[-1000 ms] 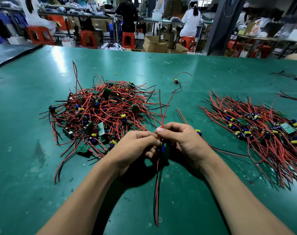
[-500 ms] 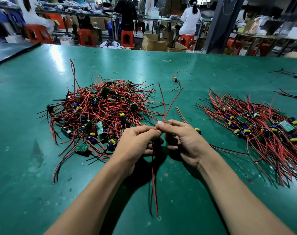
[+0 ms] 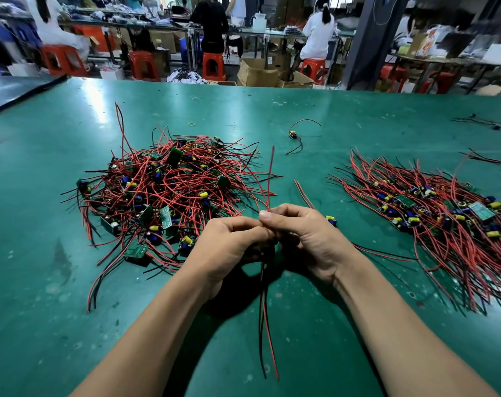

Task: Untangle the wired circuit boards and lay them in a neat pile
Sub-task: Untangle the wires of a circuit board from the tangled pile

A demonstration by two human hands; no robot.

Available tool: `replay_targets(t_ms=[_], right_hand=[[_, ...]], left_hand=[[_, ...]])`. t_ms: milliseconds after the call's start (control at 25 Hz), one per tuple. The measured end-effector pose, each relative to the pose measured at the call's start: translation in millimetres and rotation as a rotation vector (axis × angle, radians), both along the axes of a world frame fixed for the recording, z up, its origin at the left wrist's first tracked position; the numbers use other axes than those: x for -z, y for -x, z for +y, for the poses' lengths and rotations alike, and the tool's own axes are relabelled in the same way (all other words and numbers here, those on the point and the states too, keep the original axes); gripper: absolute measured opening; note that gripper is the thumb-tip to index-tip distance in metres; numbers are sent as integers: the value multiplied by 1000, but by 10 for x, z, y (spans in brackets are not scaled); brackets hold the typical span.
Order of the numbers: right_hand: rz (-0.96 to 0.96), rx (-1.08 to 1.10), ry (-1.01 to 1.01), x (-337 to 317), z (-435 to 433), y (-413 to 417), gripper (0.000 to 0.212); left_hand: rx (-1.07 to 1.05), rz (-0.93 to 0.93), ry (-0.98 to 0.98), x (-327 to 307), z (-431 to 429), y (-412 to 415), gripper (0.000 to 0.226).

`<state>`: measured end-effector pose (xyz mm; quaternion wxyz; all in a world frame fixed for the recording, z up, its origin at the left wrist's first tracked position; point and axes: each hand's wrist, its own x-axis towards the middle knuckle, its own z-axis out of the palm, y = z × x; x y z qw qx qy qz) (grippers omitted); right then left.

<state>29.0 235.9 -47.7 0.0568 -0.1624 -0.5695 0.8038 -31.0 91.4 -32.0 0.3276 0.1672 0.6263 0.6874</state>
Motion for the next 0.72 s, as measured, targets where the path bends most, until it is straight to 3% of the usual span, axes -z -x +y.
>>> replay_targets(t_ms=[160,320,480,720], right_hand=[[3,124,-1,-42,-13,29,26],[26,214,196,-88,46,48,25],[50,124,545,-131,45,24,20],[99,256,653,-162,74,5,19]], left_hand=[[47,-2,21,-34,-20,14,15],[153,65,70,-47,-52,16,22],[132,89,90,-52,-60,24,18],[140,89,107,-48,-55,14,24]])
